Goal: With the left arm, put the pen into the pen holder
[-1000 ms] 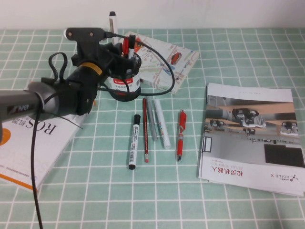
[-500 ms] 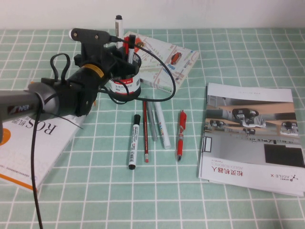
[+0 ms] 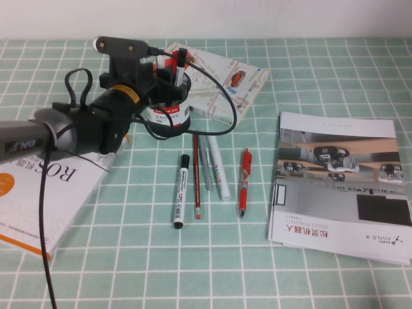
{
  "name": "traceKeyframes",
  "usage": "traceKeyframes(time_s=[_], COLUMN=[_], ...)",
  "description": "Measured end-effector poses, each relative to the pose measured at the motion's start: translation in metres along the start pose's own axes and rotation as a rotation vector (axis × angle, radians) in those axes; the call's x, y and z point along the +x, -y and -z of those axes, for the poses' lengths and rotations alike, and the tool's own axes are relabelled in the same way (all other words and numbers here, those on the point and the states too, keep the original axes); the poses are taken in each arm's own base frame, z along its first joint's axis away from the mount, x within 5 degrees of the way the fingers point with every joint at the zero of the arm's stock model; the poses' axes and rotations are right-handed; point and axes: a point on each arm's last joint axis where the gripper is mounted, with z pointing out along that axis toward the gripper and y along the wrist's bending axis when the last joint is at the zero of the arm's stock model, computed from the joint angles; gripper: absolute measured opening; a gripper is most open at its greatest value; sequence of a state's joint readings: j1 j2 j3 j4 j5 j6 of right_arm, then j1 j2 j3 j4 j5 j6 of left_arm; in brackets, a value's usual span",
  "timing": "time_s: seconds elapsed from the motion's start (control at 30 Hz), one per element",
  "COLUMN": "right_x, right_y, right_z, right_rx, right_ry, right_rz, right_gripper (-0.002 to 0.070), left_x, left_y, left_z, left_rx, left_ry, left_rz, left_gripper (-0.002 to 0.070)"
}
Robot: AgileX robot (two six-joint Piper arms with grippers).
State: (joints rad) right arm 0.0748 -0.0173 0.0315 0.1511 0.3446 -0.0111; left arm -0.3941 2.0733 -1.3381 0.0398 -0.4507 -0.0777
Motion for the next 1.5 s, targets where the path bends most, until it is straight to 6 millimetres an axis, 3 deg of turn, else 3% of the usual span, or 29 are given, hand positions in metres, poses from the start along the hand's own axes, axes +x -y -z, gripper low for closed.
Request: traceKeyframes(time_s=[0.2,0.27,0.37,0.4,0.47,0.57,0.7,0.93,1.1,1.23,1.5], right_x=[0.0,0.0,0.0,0.0,0.0,0.0,0.0,0.0,0.0,0.0,0.0], right_y=[0.0,0.0,0.0,0.0,0.0,0.0,0.0,0.0,0.0,0.0,0.0], right_z=[0.0,0.0,0.0,0.0,0.0,0.0,0.0,0.0,0.0,0.0,0.0], right_rx=[0.0,0.0,0.0,0.0,0.0,0.0,0.0,0.0,0.0,0.0,0.0], right_ry=[0.0,0.0,0.0,0.0,0.0,0.0,0.0,0.0,0.0,0.0,0.0], right_rz=[0.0,0.0,0.0,0.0,0.0,0.0,0.0,0.0,0.0,0.0,0.0], right_gripper=[-0.002,-0.002,-0.002,-0.002,-0.002,-0.002,-0.002,-0.002,-0.002,-0.002,-0.002], left_x=[-0.02,-0.034,-0.057,-0.072,-0.094,-0.118,-0.132,-0.105,-0.068,-0.048,-0.038], left_y=[0.001,0.001,0.002,0.003,0.004,0.005,0.006,0.007,0.006,0.005,0.005], left_z=[0.014,0.024,0.043,0.056,0.076,0.106,0.158,0.242,0.29,0.311,0.332], left_rx=[-0.006,-0.009,-0.014,-0.017,-0.019,-0.019,-0.02,-0.022,-0.03,-0.035,-0.041], left_ry=[-0.059,-0.097,-0.143,-0.151,-0.133,-0.082,-0.043,-0.048,-0.119,-0.16,-0.184], left_rz=[-0.053,-0.061,-0.067,-0.069,-0.07,-0.073,-0.064,-0.008,0.035,0.039,0.031], left_gripper=[0.0328,0.0279,0.0141,0.0077,0.0032,0.001,0.0003,0.0,0.0,0.0,0.0])
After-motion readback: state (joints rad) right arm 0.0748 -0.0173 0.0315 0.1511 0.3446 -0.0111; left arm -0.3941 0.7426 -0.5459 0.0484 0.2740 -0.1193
